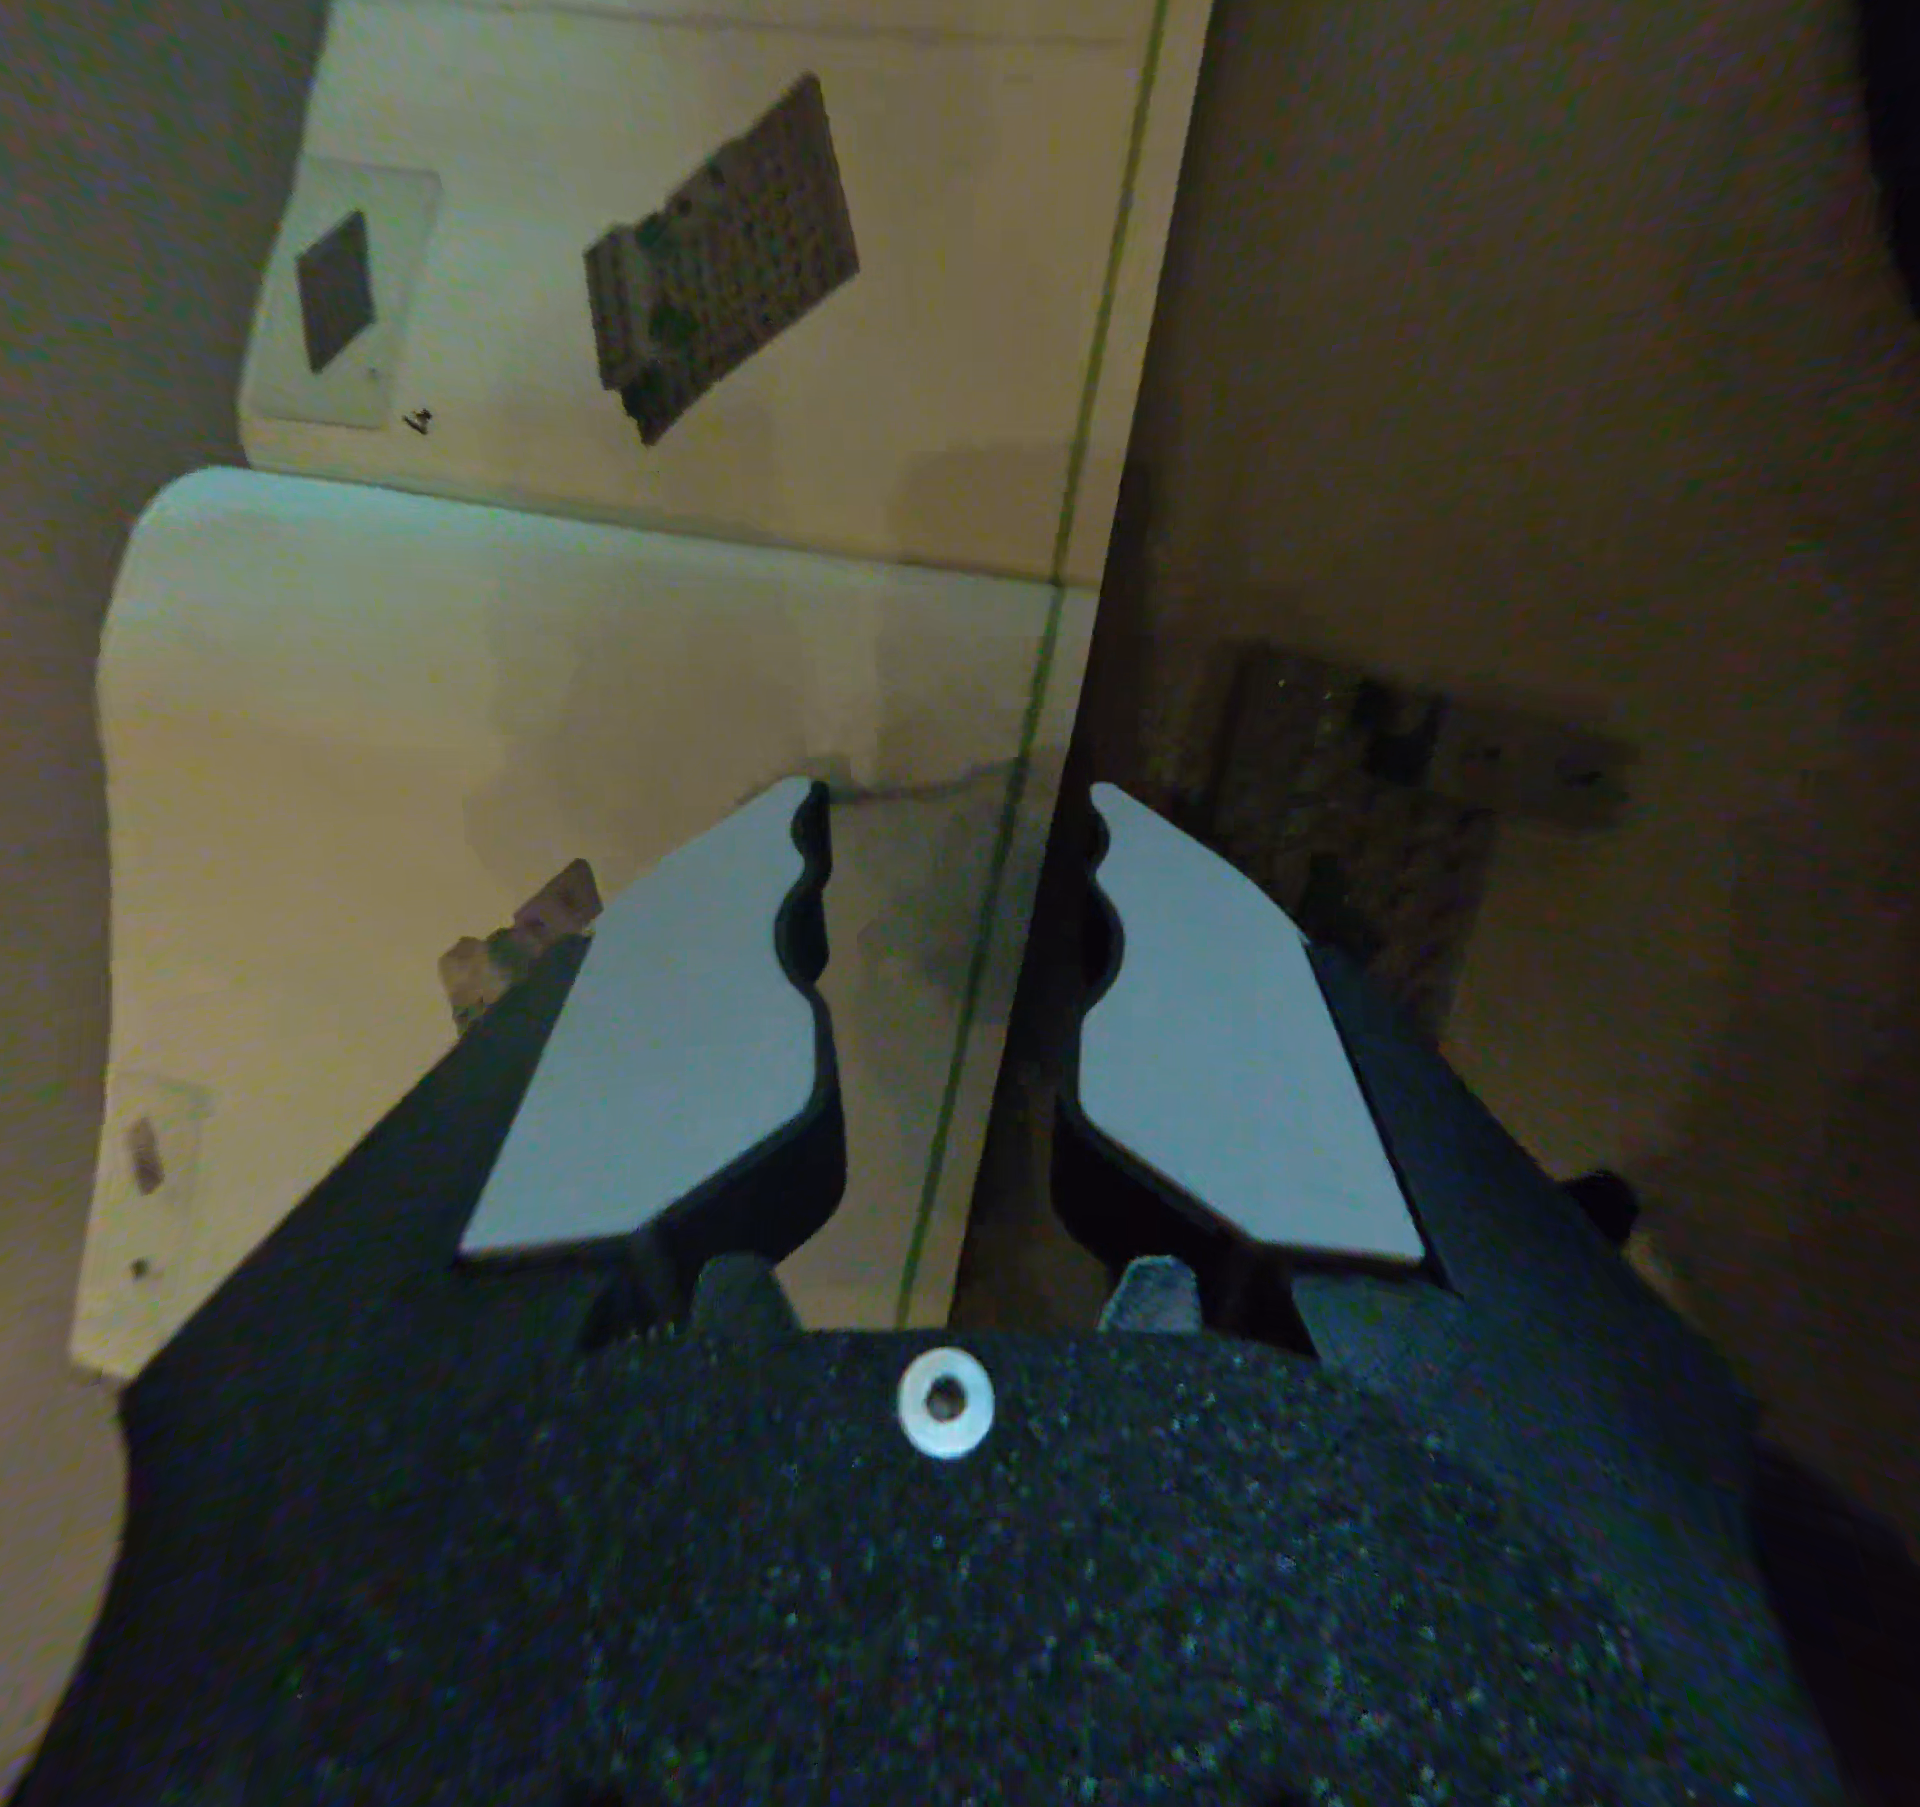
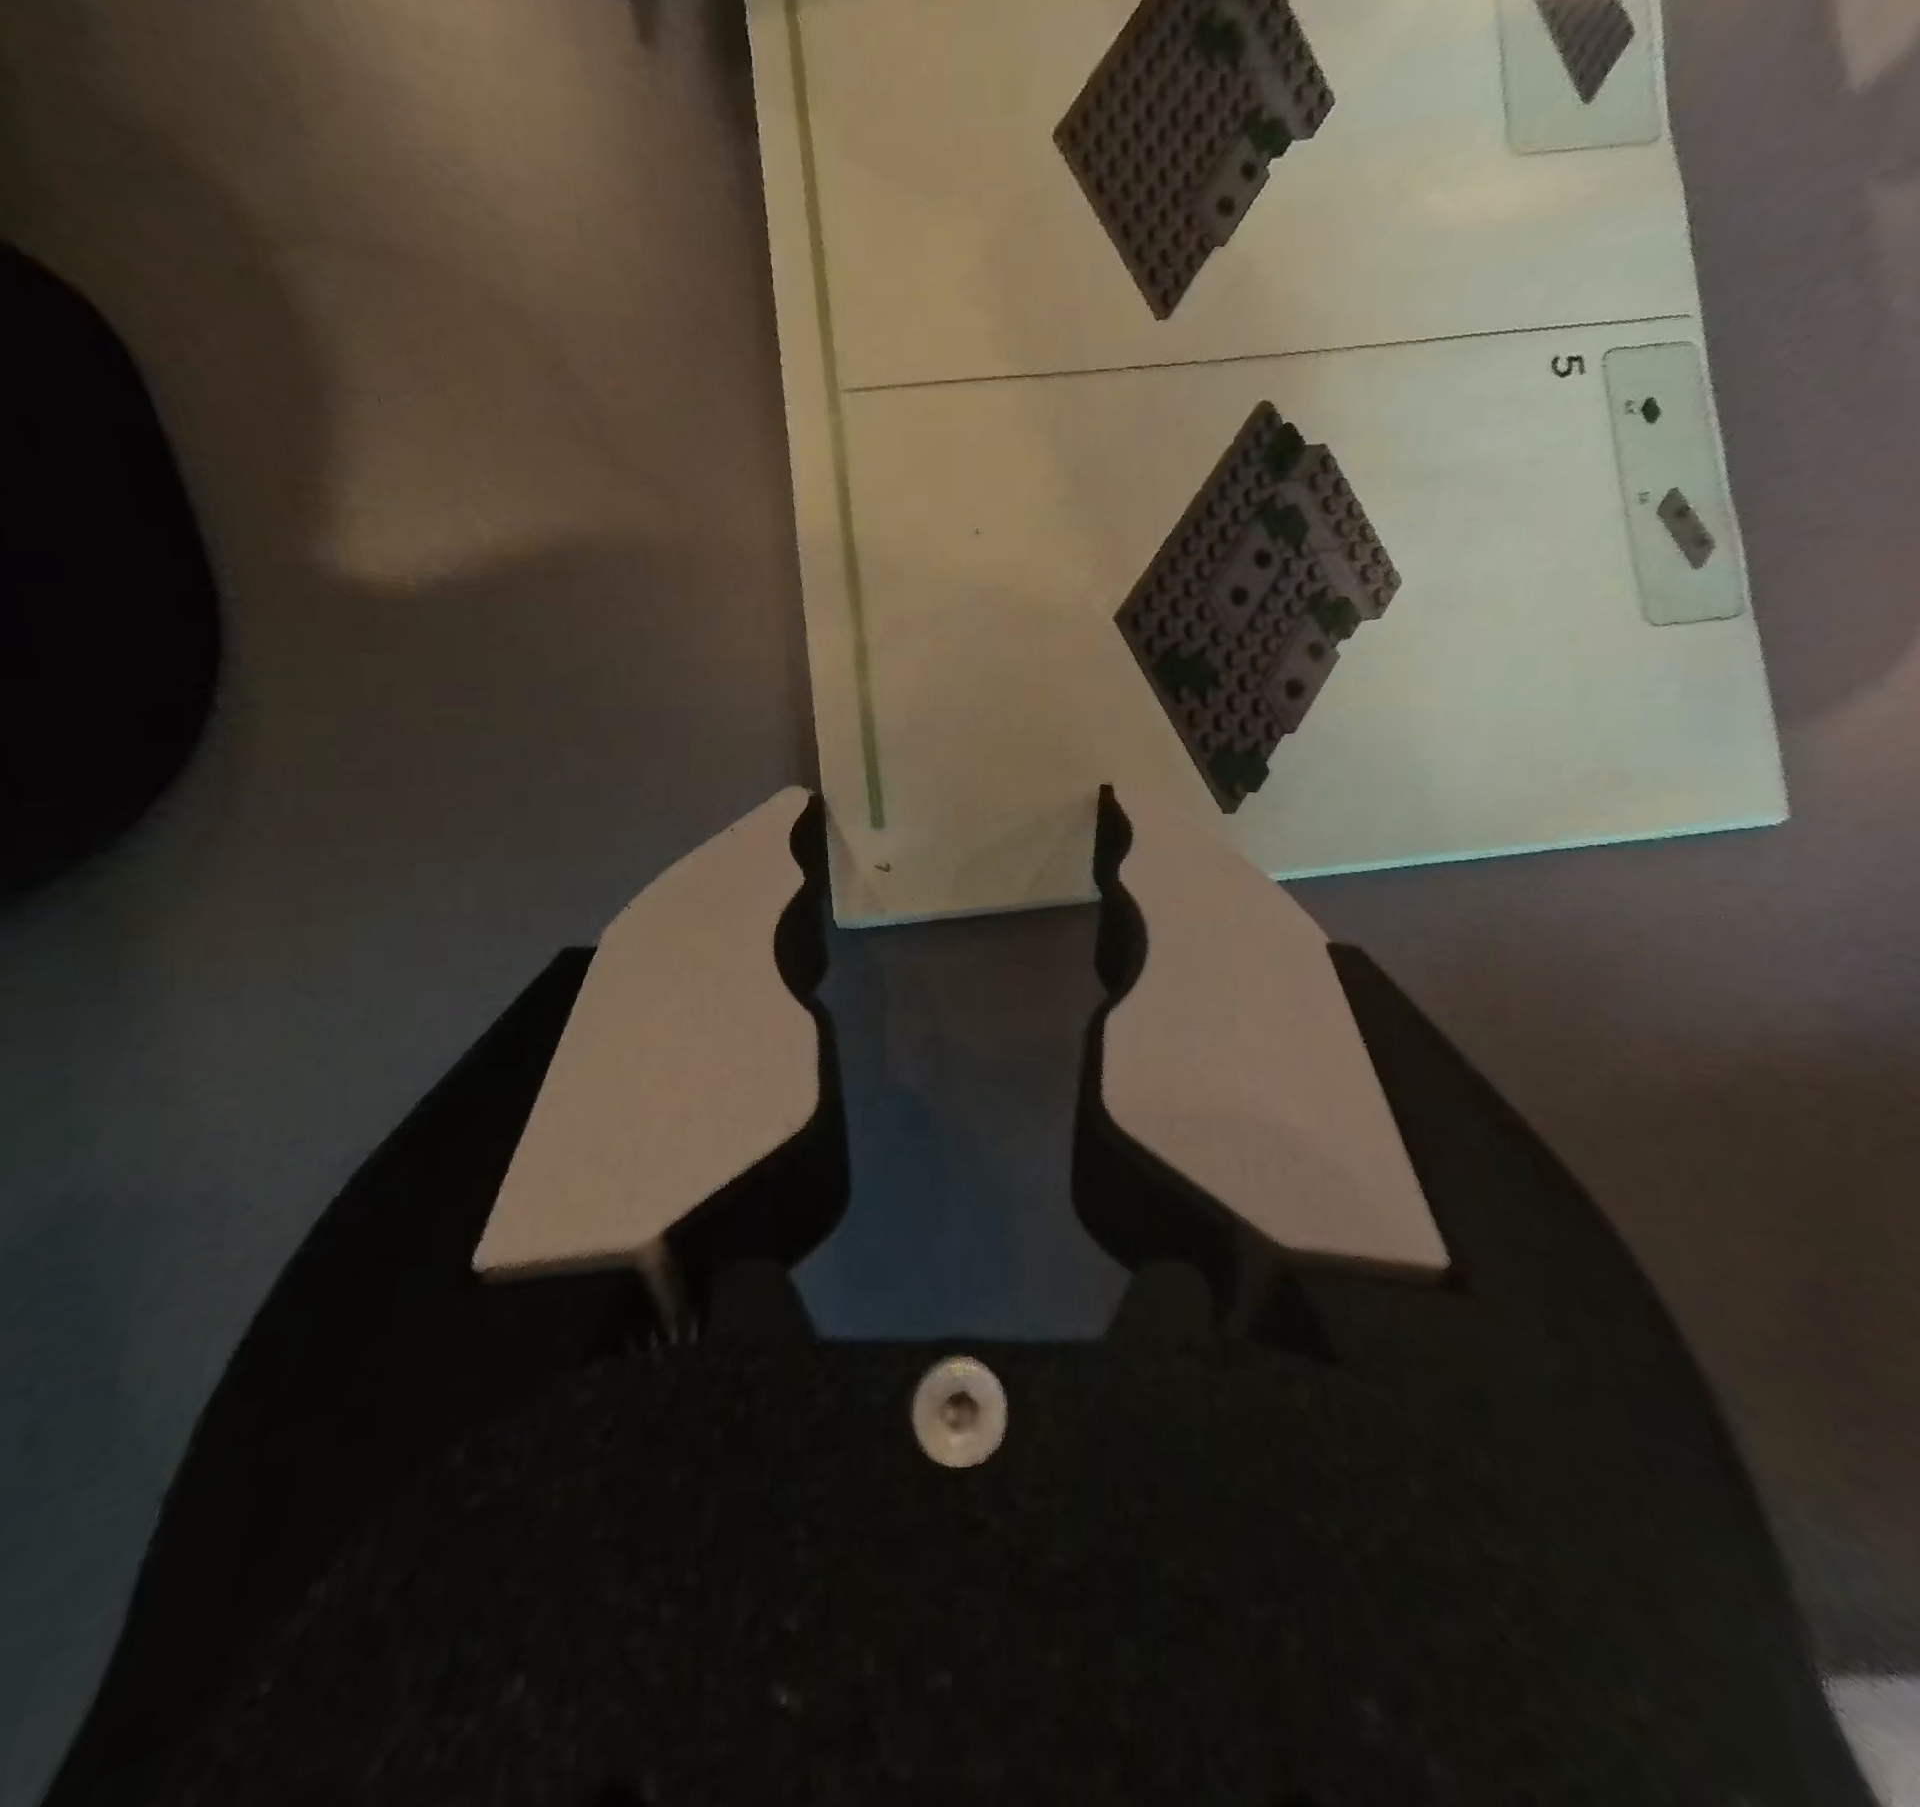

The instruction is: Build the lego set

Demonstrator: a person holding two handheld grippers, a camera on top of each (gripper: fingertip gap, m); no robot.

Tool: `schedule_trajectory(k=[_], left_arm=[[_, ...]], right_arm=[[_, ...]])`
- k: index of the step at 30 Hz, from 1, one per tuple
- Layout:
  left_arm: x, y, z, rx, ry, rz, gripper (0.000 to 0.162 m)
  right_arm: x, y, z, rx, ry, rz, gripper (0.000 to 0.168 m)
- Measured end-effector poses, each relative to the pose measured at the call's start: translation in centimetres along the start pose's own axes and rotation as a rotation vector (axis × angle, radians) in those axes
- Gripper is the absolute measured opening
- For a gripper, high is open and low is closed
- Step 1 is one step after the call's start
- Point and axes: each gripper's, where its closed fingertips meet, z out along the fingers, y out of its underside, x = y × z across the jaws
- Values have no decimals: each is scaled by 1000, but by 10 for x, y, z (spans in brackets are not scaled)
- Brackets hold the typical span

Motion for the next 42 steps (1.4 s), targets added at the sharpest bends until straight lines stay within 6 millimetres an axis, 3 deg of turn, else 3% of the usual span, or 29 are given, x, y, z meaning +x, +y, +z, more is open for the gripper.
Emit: schedule_trajectory(k=[5,18,25,35,42], left_arm=[[-2,16,-4,-29,76,-95,41],[-18,62,-33,-90,57,-135,40],[-29,61,-31,-85,41,-150,38],[-66,46,-15,-106,31,-179,39],[-69,46,-15,-102,31,-177,39]], right_arm=[[-5,-11,8,24,-11,16,49],[-15,-56,45,23,38,12,49],[-9,-58,46,12,58,50,49],[28,-51,41,28,87,103,48],[32,-51,41,29,88,103,48]])
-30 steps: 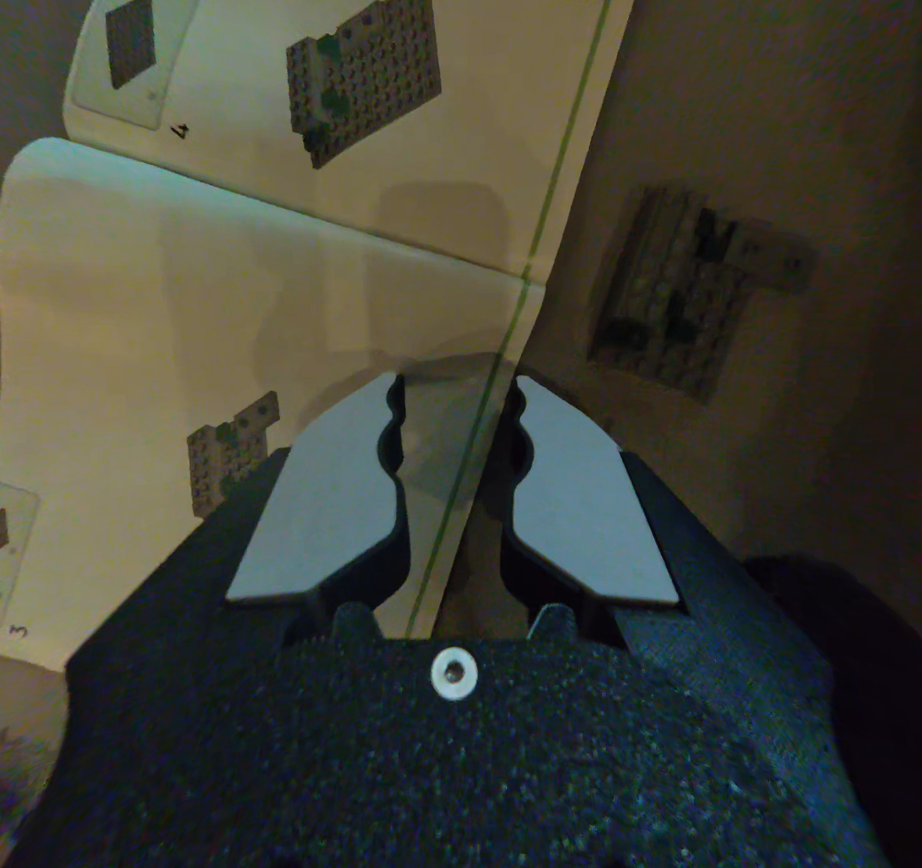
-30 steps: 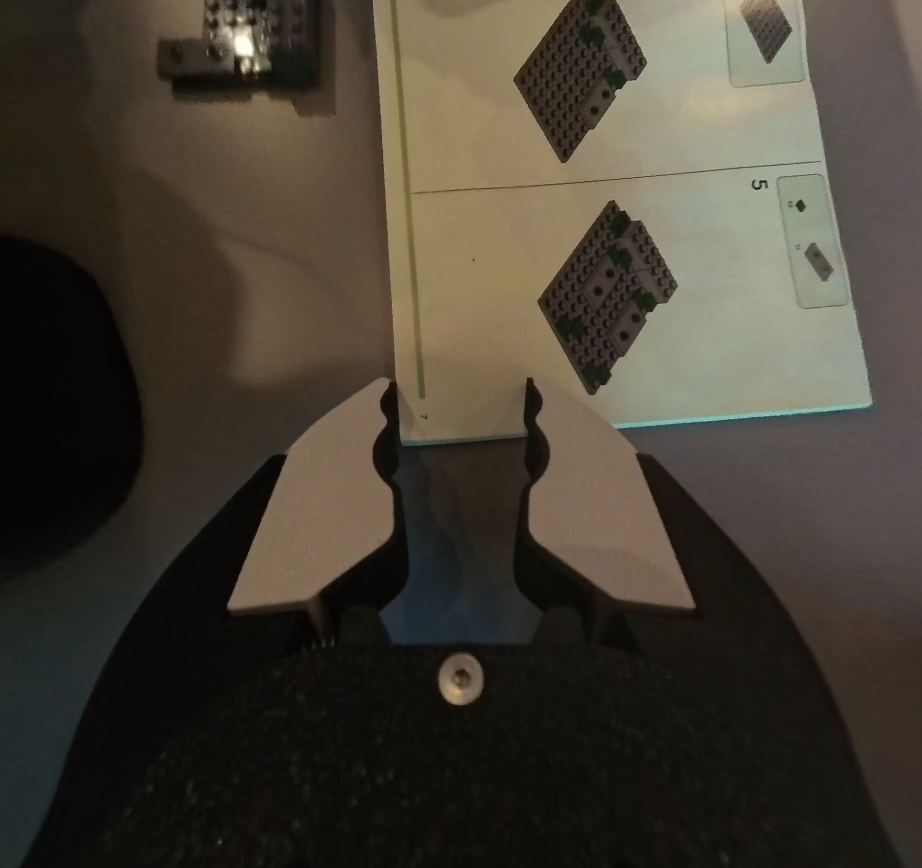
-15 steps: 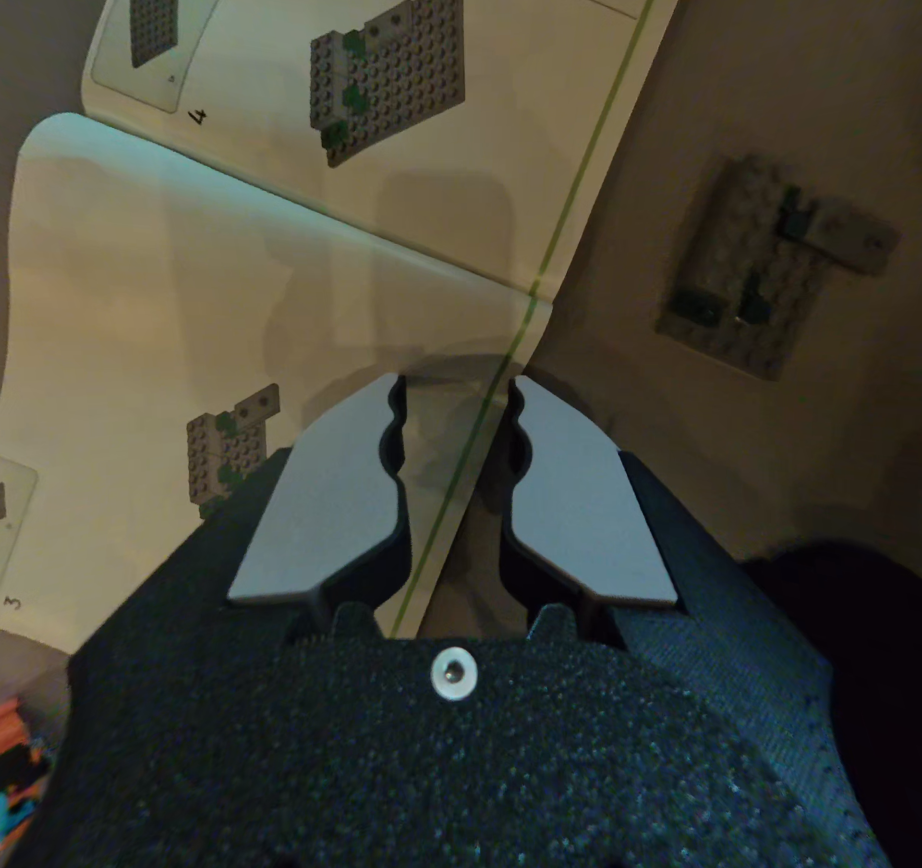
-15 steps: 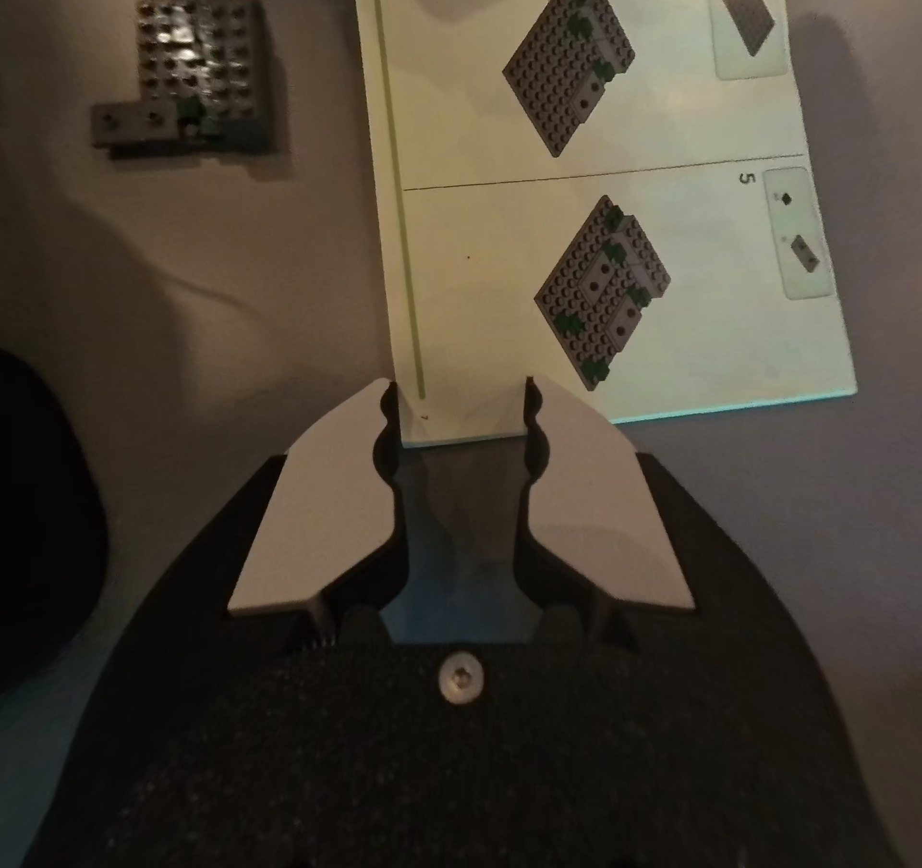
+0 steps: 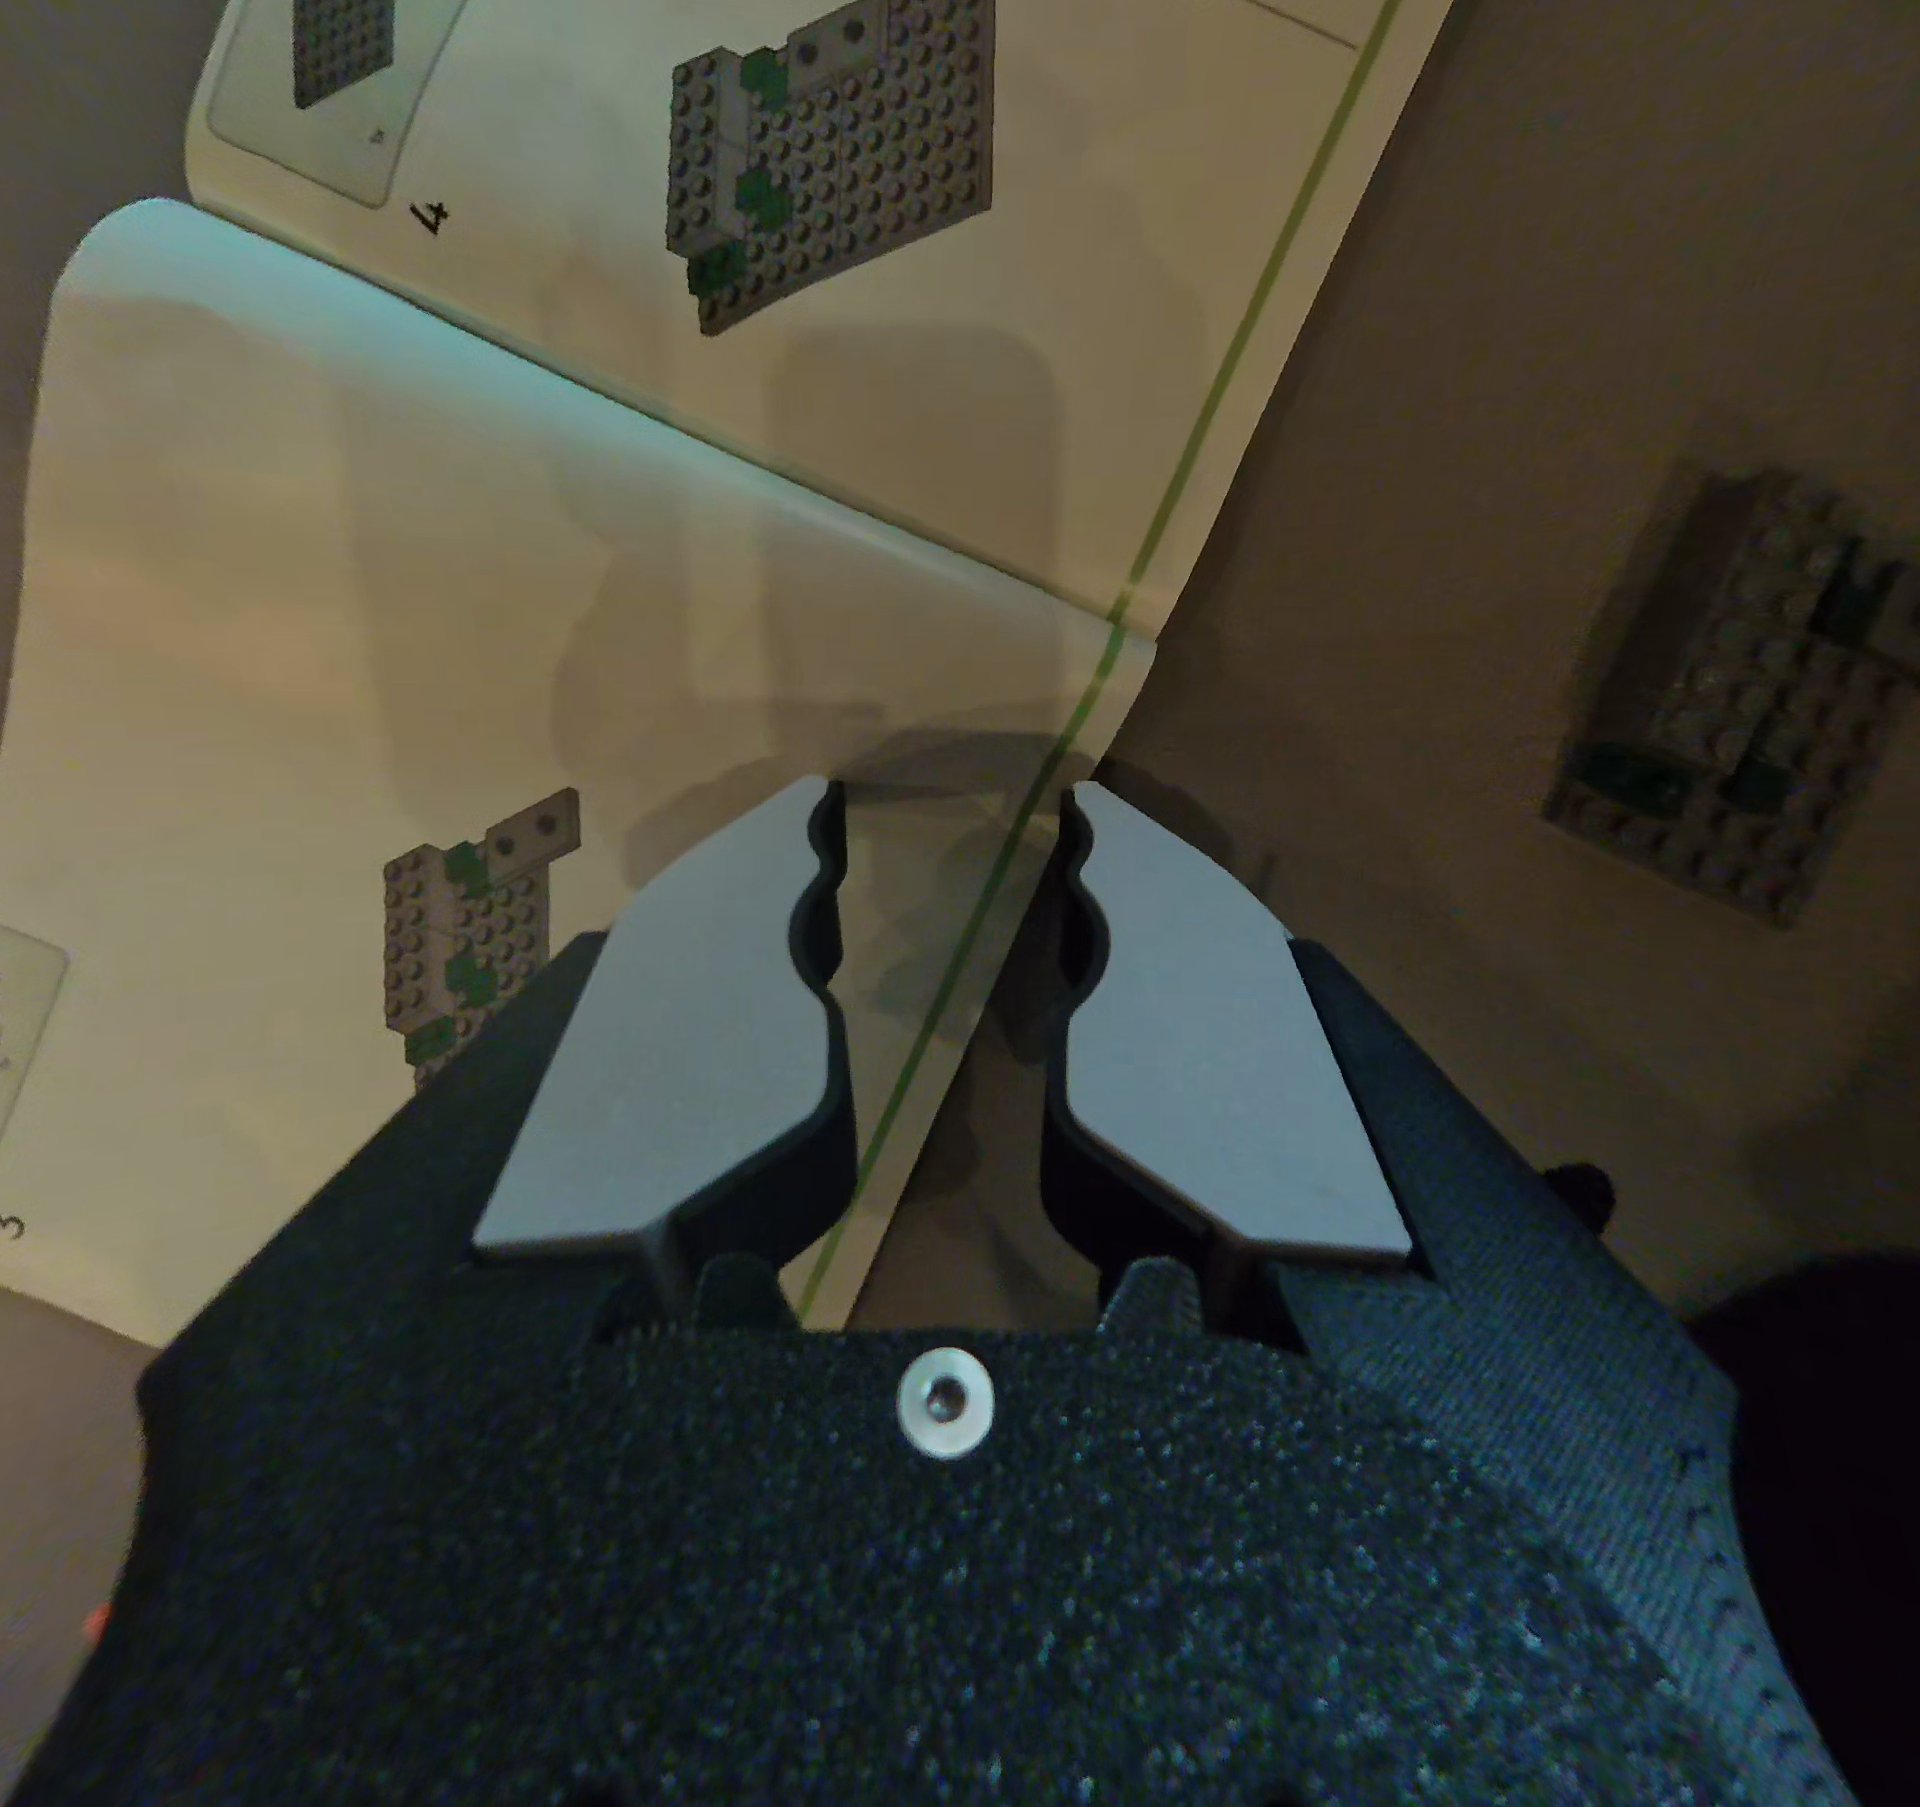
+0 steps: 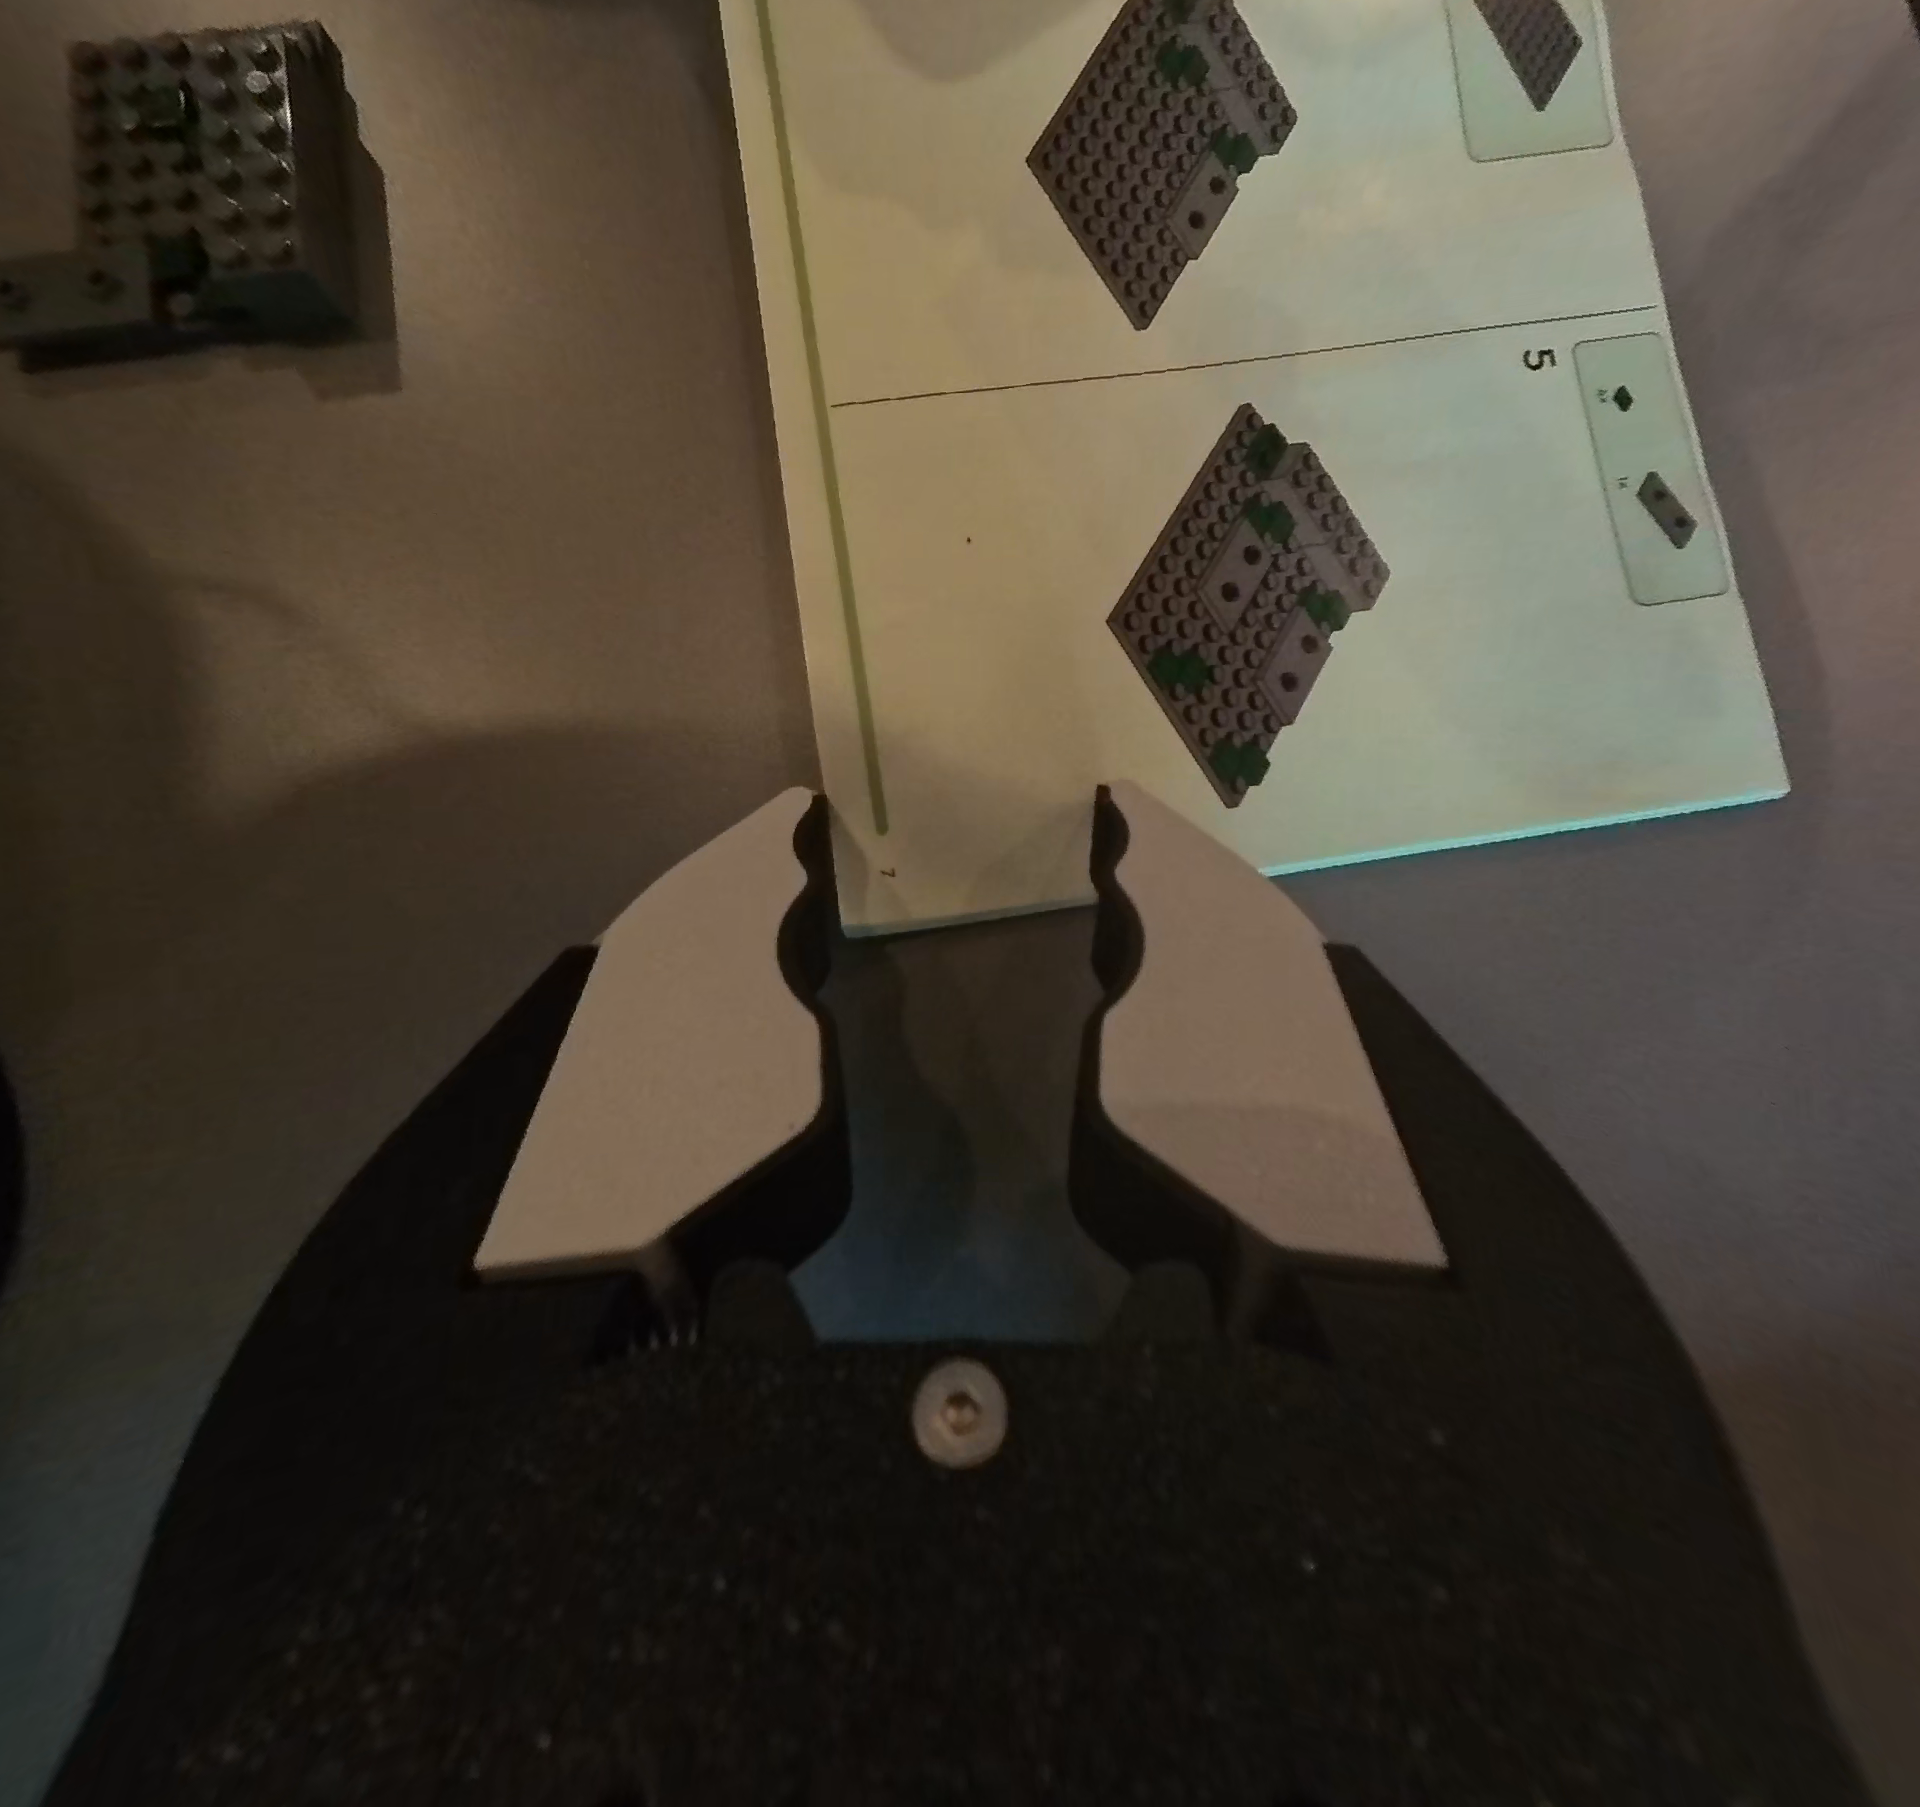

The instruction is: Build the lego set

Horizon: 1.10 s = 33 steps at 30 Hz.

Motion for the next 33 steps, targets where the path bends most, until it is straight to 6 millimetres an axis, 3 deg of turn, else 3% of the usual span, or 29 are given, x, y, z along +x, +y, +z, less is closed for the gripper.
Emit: schedule_trajectory(k=[5,11,16,20,24,33], left_arm=[[3,0,-6,17,6,-2,39],[15,-28,-40,209,-64,-45,33],[10,-62,-54,389,-161,-152,2],[-11,-71,-41,382,-237,-252,0],[-33,-80,-25,368,-243,-345,0],[-66,-100,10,314,-266,-412,0]], right_arm=[[-6,-7,-6,38,-47,41,46],[-6,-45,-32,210,50,116,48],[12,-77,-37,308,227,229,36],[22,-95,-32,366,313,285,19],[28,-100,-19,396,339,338,1],[52,-86,2,372,414,419,0]])
